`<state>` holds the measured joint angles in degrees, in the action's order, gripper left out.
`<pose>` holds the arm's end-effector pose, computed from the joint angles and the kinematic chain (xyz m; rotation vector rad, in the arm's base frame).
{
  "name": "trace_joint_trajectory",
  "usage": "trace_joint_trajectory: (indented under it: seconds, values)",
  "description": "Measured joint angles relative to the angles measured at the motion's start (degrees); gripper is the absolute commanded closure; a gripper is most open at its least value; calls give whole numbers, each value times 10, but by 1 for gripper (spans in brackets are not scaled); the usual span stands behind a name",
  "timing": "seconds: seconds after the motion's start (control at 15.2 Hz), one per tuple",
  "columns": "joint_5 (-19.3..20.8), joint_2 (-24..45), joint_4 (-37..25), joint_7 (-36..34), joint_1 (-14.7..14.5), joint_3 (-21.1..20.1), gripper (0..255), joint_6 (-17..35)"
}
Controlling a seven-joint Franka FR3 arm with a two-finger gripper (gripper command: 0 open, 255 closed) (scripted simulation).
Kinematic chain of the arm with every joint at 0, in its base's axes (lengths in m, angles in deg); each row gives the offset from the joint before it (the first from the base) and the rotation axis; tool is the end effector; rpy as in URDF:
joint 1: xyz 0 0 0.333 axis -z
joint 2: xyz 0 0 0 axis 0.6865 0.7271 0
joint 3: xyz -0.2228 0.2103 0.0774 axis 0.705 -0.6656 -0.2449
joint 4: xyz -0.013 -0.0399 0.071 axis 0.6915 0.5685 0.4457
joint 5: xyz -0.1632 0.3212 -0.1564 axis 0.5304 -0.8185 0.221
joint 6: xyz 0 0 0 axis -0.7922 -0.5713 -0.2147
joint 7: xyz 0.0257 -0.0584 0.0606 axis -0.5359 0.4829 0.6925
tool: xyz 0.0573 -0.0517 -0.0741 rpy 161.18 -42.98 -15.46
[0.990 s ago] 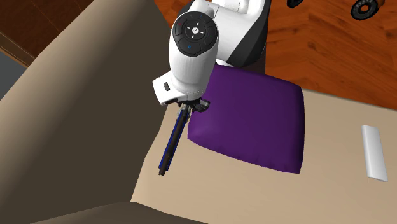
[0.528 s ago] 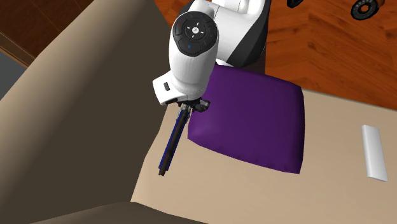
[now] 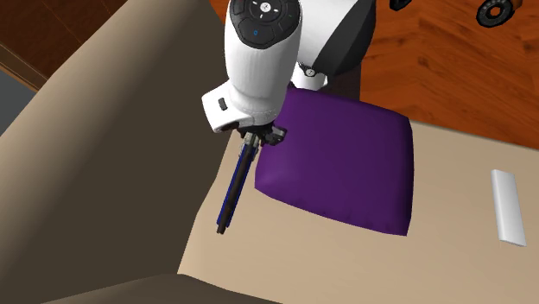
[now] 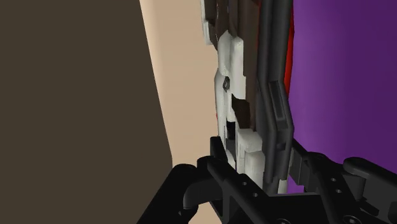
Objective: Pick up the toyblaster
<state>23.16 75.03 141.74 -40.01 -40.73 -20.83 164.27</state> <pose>0.5367 -0.0988 0.4779 2.9892 -0.2617 -0.1344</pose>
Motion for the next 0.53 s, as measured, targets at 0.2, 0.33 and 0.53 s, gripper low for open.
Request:
trace_joint_trajectory:
  seconds: [0.2, 0.33, 0.53]
  values:
    - [-1, -3, -19, 3, 0, 0, 255, -22]
    - [-1, -5, -32, 5, 0, 0, 255, -37]
    - [-1, -6, -50, 8, 0, 0, 255, -55]
